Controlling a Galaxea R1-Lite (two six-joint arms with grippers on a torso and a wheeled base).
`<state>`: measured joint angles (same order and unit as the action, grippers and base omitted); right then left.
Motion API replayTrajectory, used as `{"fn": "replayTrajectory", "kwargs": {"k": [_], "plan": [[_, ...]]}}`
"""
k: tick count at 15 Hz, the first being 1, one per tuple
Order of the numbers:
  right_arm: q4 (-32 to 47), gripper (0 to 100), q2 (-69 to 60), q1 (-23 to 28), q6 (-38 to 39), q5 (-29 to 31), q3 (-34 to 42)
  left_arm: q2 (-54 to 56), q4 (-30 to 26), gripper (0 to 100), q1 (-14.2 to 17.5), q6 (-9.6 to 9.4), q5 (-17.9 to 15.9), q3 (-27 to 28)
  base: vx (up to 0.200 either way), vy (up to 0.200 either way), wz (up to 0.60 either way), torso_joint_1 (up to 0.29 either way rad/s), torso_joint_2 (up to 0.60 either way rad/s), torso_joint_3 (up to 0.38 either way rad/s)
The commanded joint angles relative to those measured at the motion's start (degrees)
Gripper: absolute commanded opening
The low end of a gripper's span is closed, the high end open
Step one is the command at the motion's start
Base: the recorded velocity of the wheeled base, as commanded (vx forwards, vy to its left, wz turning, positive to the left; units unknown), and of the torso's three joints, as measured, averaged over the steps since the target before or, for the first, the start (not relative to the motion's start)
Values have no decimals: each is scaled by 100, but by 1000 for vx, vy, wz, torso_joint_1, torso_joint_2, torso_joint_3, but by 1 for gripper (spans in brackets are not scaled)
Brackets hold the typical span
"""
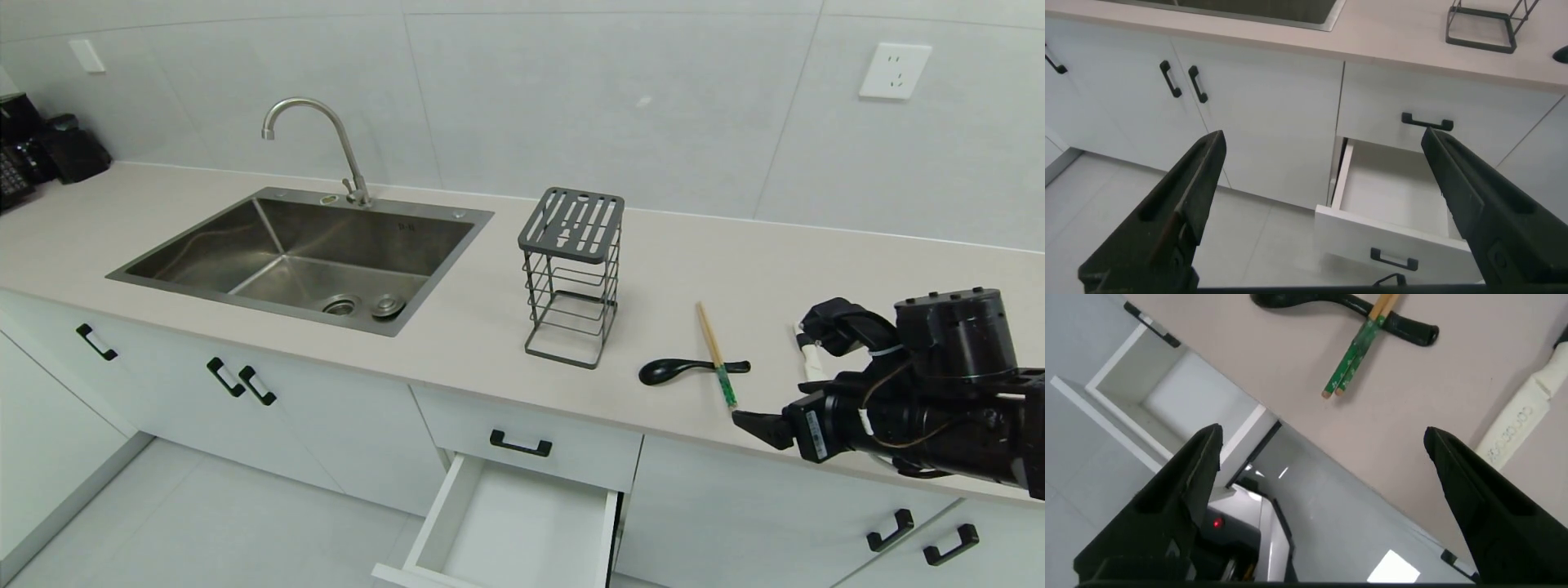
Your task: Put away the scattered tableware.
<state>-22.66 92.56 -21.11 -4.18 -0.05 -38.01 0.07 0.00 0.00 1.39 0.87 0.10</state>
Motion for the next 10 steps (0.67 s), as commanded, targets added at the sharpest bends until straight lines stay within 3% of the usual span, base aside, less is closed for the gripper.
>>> {"fn": "replayTrajectory", "kwargs": {"k": [1,5,10], "plan": [[-45,100,376,11,-13,5,-49,-7,0,100,0,2,1,-1,0,0,0,0,0,0],[-441,100,754,-42,137,40,-154,-7,0,100,0,2,1,-1,0,0,0,0,0,0],[-687,100,1721,-209,1446,409,-743,-7,0,100,0,2,1,-1,0,0,0,0,0,0]]}}
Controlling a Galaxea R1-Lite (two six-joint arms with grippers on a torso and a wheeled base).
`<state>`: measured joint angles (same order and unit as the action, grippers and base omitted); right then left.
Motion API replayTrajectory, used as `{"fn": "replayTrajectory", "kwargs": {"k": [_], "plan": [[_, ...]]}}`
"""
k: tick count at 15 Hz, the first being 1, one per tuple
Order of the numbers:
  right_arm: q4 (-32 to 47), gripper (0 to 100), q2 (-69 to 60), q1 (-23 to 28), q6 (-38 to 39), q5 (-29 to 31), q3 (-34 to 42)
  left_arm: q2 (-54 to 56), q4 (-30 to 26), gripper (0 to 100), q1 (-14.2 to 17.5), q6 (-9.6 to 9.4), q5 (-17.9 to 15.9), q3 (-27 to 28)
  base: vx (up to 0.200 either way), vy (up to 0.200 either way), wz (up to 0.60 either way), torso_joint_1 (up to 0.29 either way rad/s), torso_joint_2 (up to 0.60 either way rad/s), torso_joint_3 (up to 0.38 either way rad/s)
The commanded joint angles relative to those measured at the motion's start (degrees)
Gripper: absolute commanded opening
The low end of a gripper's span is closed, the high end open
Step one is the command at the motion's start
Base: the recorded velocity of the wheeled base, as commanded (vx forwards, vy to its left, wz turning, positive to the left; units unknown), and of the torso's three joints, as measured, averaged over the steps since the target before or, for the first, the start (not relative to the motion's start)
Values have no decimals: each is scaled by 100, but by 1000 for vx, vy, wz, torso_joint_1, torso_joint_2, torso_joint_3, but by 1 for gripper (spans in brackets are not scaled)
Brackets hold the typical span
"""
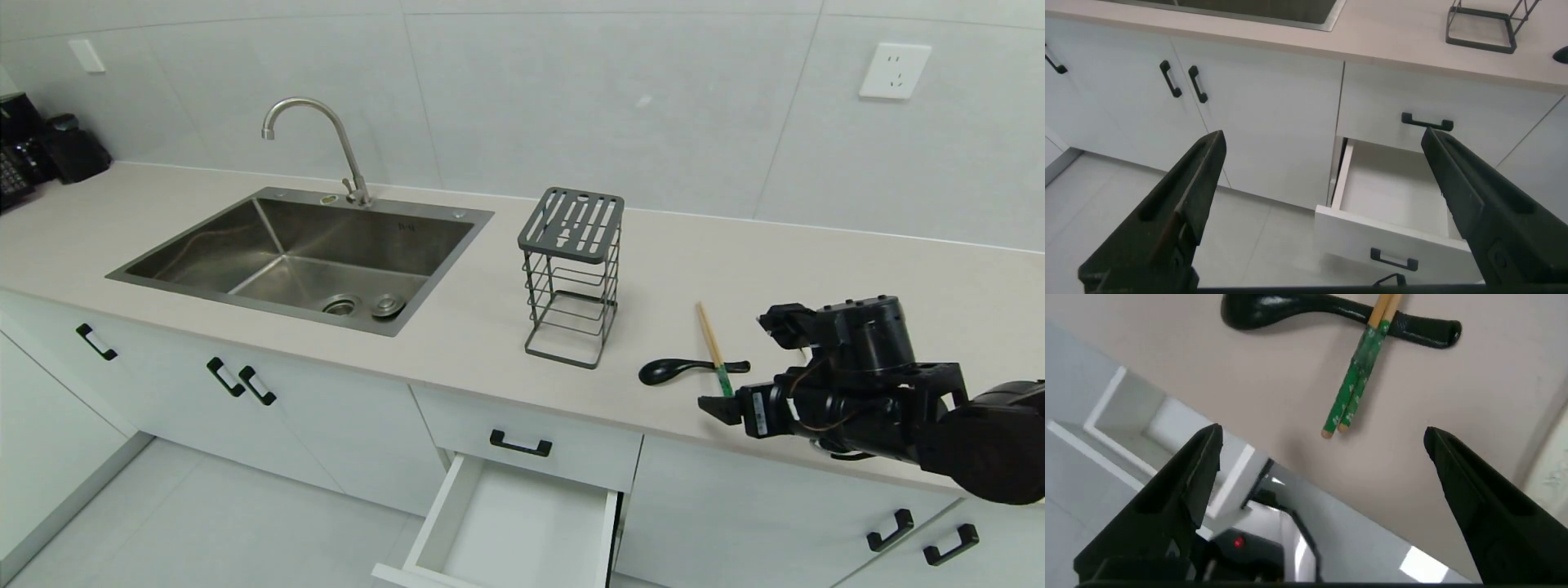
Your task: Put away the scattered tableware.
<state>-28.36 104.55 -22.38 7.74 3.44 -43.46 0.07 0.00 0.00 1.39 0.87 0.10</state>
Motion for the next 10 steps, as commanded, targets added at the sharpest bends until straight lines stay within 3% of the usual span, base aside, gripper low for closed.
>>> {"fn": "replayTrajectory", "kwargs": {"k": [1,5,10], "plan": [[-232,100,637,-82,272,113,-233,-7,0,100,0,2,1,-1,0,0,0,0,0,0],[-346,100,1164,50,263,368,-840,-7,9,100,0,2,1,-1,0,0,0,0,0,0],[-355,100,1358,41,272,386,-989,-7,0,100,0,2,1,-1,0,0,0,0,0,0]]}}
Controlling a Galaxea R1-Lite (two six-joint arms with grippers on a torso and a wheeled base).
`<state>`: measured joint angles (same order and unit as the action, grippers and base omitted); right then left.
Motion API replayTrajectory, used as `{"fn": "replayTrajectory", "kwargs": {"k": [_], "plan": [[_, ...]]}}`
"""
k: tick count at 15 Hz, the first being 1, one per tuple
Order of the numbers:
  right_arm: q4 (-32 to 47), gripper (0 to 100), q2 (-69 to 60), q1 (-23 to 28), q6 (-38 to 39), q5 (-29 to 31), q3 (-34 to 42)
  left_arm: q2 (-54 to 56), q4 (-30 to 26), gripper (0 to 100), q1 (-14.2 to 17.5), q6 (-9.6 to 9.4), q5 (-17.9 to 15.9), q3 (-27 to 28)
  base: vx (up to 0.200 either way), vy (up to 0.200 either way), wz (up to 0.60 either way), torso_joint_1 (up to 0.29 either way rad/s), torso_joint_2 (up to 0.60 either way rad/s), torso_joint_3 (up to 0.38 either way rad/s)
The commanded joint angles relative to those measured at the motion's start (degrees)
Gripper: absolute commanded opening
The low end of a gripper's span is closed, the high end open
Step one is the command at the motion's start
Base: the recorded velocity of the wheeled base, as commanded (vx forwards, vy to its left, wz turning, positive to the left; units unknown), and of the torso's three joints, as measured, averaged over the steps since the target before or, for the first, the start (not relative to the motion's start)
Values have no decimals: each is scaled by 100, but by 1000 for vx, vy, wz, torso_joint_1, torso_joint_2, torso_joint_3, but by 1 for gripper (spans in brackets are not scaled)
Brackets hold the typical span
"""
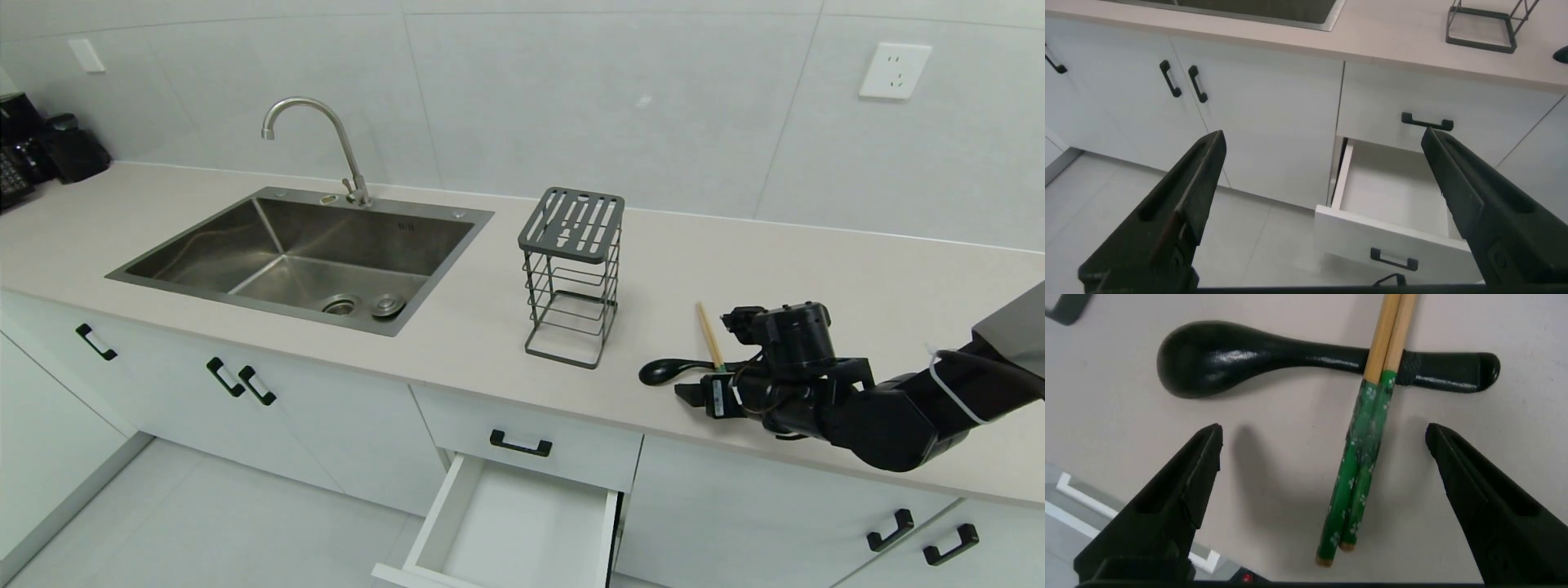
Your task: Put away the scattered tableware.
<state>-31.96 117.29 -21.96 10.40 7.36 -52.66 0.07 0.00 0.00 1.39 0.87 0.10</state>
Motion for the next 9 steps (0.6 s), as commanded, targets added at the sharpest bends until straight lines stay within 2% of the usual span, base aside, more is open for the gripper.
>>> {"fn": "replayTrajectory", "kwargs": {"k": [1,7,8,9], "plan": [[-20,100,110,-2,6,28,-121,-7,9,100,0,2,1,-1,0,0,0,0,0,0],[-20,100,110,7,-3,99,-183,-7,0,100,0,2,1,-1,0,0,0,0,0,0],[-20,0,110,7,-3,107,-183,-7,0,100,0,2,1,-1,0,0,0,0,0,0],[-20,0,102,7,-3,143,-183,-7,9,100,0,2,1,-1,0,0,0,0,0,0]]}}
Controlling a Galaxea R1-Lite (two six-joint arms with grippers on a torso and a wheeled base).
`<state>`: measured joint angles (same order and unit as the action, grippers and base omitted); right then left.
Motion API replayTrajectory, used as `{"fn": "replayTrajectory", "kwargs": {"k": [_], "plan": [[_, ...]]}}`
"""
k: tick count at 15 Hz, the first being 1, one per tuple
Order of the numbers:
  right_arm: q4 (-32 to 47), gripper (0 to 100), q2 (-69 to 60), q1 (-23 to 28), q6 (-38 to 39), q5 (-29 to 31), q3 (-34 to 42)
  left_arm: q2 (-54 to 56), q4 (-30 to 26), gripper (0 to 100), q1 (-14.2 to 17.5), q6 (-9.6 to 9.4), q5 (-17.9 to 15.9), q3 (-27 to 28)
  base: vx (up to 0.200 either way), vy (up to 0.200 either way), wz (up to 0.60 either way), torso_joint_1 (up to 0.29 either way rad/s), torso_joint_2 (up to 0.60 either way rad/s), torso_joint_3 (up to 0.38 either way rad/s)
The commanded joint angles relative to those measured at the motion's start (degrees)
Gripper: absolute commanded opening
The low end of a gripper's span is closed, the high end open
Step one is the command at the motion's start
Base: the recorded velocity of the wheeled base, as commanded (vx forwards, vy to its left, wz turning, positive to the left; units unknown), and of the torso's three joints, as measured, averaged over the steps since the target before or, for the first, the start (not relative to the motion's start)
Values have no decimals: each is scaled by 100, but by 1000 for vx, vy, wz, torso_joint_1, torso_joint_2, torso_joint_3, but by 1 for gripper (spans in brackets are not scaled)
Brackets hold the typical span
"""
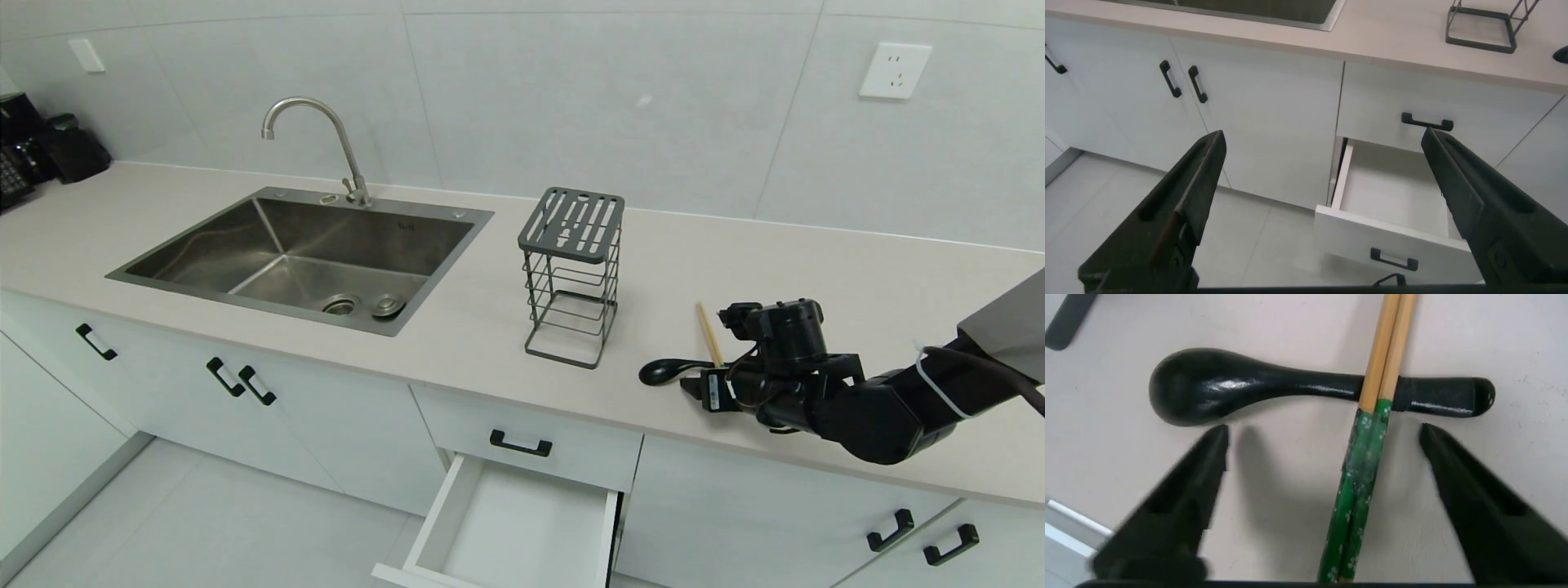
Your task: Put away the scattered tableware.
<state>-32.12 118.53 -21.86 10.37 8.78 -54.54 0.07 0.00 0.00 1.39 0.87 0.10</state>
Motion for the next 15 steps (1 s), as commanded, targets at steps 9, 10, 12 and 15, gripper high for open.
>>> {"fn": "replayTrajectory", "kwargs": {"k": [9,10,12,15], "plan": [[22,0,-620,217,17,115,207,-7,0,100,0,2,1,-1,0,0,0,0,0,0],[22,0,-919,182,17,124,304,-7,0,100,0,2,1,-1,0,0,0,0,0,0],[13,0,-1631,-20,17,124,620,-7,0,100,0,2,1,-1,0,0,0,0,0,0],[22,0,-2598,-205,8,186,1130,-7,0,100,0,2,1,-1,0,0,0,0,0,0]]}}
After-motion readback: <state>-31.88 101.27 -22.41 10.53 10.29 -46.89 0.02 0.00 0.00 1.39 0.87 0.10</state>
